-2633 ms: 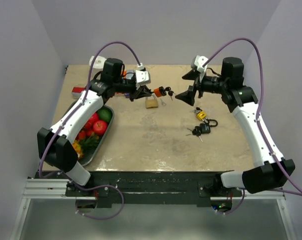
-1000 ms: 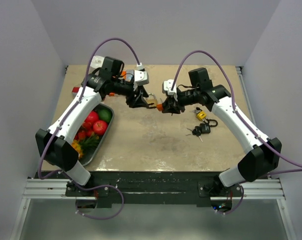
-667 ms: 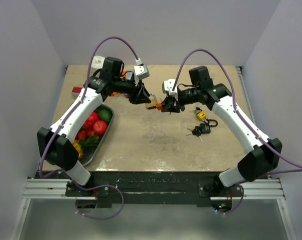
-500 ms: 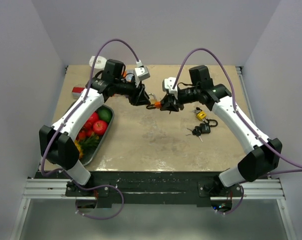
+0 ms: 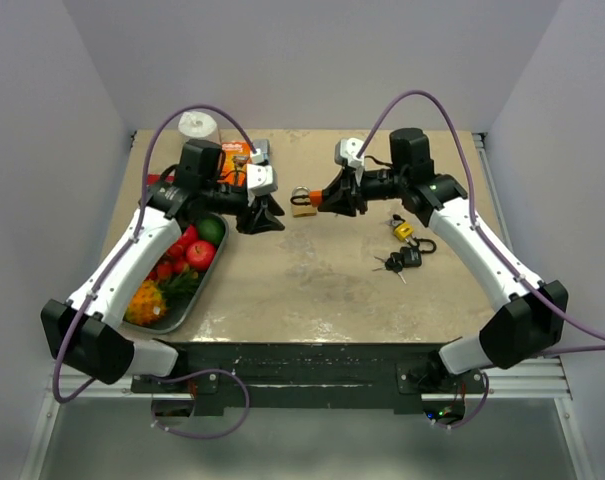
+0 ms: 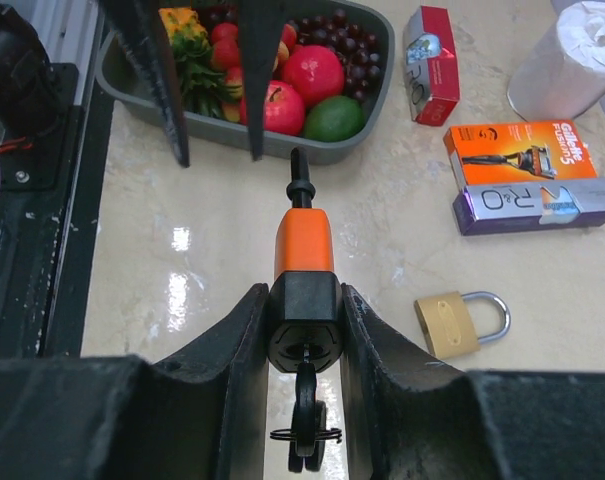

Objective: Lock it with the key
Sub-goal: Lock the lock.

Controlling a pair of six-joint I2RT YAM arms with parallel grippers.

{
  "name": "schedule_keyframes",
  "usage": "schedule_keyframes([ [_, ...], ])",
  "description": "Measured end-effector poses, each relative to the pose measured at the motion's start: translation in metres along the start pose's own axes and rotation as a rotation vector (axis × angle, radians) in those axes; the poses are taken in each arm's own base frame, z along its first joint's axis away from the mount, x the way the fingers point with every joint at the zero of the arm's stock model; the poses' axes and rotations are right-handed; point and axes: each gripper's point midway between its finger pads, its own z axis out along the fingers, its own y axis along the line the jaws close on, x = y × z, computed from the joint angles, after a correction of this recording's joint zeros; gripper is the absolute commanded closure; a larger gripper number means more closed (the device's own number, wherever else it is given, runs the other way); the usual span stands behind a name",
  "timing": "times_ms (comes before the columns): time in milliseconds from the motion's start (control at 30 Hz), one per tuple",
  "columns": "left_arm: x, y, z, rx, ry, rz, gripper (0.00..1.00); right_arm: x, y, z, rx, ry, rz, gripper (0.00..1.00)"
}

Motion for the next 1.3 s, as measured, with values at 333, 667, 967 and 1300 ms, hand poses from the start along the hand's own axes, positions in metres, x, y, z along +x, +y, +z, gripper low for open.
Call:
schedule_keyframes([
  [333, -0.016, -0.015, 0.019, -0.002, -0.041, 0.109, 0.68, -0.022, 0.012, -0.008, -0.002, -0.063, -0.001, 1.0],
  [667, -0.016, 0.002, 0.018, -0.091, -0.049, 0.095, 0.6, -0.028, 0.024, -0.012, -0.013, -0.068, -0.021, 1.0],
  [967, -0.03, -0.016, 0.022, -0.028, -0.099, 0.14, 0.67, -0.026, 0.032, -0.007, -0.036, -0.06, -0.031, 1.0],
  [1300, -0.035, -0.02, 0.025, -0.012, -0.112, 0.147, 0.73, -0.025, 0.033, -0.006, -0.041, -0.059, -0.05, 1.0],
])
